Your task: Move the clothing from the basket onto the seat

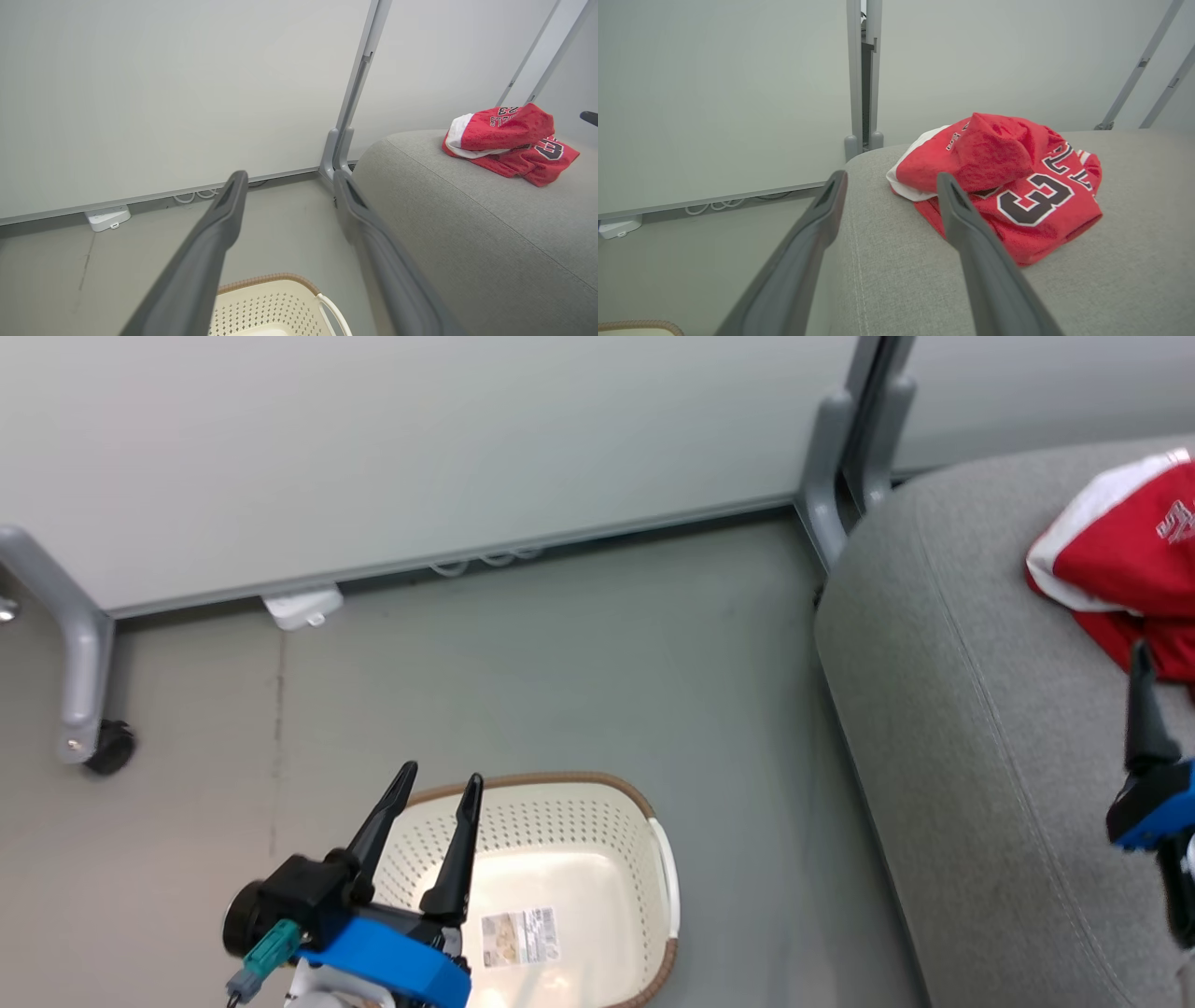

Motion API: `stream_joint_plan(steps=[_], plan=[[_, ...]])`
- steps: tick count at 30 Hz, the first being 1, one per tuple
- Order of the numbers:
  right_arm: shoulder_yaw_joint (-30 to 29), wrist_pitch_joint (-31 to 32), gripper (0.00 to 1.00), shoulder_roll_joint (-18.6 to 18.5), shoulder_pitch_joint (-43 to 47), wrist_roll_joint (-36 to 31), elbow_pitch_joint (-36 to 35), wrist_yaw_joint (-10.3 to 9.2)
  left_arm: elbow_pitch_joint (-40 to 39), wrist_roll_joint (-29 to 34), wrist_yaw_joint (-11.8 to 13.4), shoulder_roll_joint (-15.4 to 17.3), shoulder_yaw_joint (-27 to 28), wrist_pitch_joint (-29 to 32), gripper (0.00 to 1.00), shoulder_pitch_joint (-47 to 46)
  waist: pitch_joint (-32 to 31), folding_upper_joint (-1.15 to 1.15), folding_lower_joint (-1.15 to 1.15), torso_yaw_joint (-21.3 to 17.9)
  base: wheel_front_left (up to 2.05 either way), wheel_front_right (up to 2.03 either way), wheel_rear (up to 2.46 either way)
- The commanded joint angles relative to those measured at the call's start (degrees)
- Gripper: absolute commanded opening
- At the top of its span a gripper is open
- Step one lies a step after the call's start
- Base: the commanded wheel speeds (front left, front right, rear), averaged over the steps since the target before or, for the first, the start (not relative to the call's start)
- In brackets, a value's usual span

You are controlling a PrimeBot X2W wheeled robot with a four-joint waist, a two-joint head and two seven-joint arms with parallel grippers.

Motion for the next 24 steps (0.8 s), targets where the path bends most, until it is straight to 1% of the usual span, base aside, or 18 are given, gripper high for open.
stream_joint_plan(steps=[1, 8, 13, 17, 24], plan=[[0.14, -0.03, 1.0, 0.51, 2.02, -0.74, -1.31, -0.06, -0.02, 0.08, -0.22, 0.0, 0.55, -0.18, 1.0, 1.0, -3.75, 0.0, 0.02, 3.38, 0.0, 0.0, 0.0], [2.41, -0.15, 1.0, 6.85, 12.36, -4.22, -10.65, -0.06, 0.14, 0.48, -0.22, -0.68, 4.83, -0.18, 1.0, 5.19, -7.66, 0.0, 0.02, 6.49, 0.0, 0.0, 0.0], [4.54, -1.11, 1.0, 11.04, 17.12, -5.06, -14.56, -0.06, 0.34, 0.6, -0.22, -0.73, 7.6, -0.18, 1.0, 7.45, -8.8, 0.0, 0.02, 7.53, 0.0, 0.0, 0.0], [6.23, -1.68, 1.0, 13.1, 19.55, -5.61, -16.0, -0.06, 0.8, 0.57, -0.22, -0.59, 9.23, -0.18, 1.0, 8.38, -9.18, 0.0, 0.02, 7.98, 0.0, 0.0, 0.0], [7.79, -2.59, 1.0, 14.78, 21.53, -5.53, -17.02, -0.06, 1.73, 0.24, -0.22, -0.46, 10.67, -0.19, 1.0, 8.69, -9.3, 0.0, 0.02, 7.87, 0.0, 0.0, 0.0]])
